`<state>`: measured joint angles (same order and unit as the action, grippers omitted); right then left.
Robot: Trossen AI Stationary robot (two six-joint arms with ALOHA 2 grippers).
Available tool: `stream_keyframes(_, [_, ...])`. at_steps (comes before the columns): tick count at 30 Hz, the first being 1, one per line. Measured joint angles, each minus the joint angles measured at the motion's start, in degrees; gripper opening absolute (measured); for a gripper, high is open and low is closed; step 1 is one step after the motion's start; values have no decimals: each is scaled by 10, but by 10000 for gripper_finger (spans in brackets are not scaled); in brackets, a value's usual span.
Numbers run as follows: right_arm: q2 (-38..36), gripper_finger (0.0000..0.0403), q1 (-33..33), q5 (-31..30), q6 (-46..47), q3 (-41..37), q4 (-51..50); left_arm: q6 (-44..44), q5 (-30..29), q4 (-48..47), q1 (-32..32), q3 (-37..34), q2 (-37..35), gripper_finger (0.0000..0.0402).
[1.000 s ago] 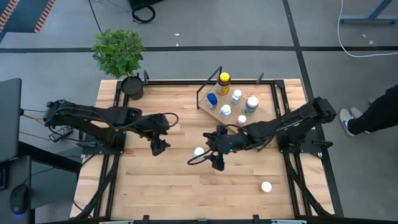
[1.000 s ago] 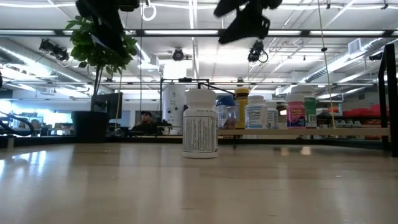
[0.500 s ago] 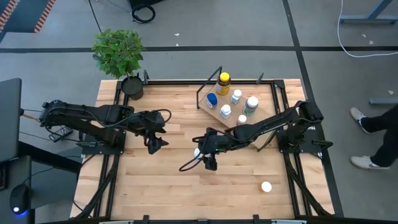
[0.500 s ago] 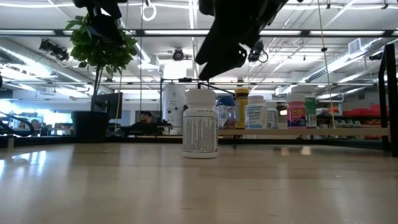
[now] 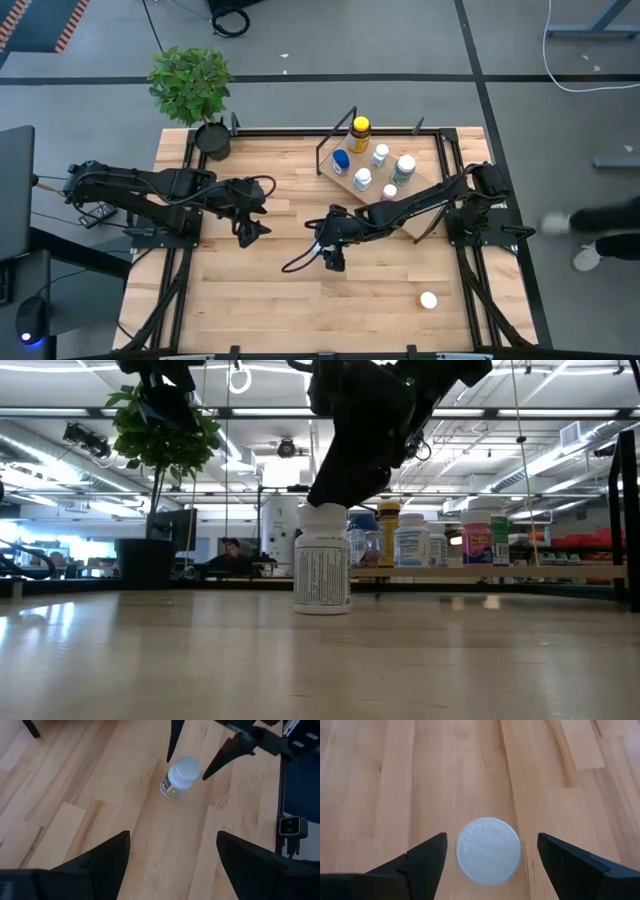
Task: Pick and place medicine bottles onto shelf by color
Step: Put the white medicine bottle on the shelf
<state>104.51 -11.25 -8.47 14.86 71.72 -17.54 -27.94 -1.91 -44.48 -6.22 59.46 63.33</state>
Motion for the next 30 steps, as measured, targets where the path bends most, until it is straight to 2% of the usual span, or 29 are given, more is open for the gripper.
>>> stream_keyframes(23, [0,317,0,4,-39,0,-17,1,0,7,0,0,0,302])
stream_keyframes(30, [0,317,3,4,-50,0,-16,1,0,71,0,0,0,302])
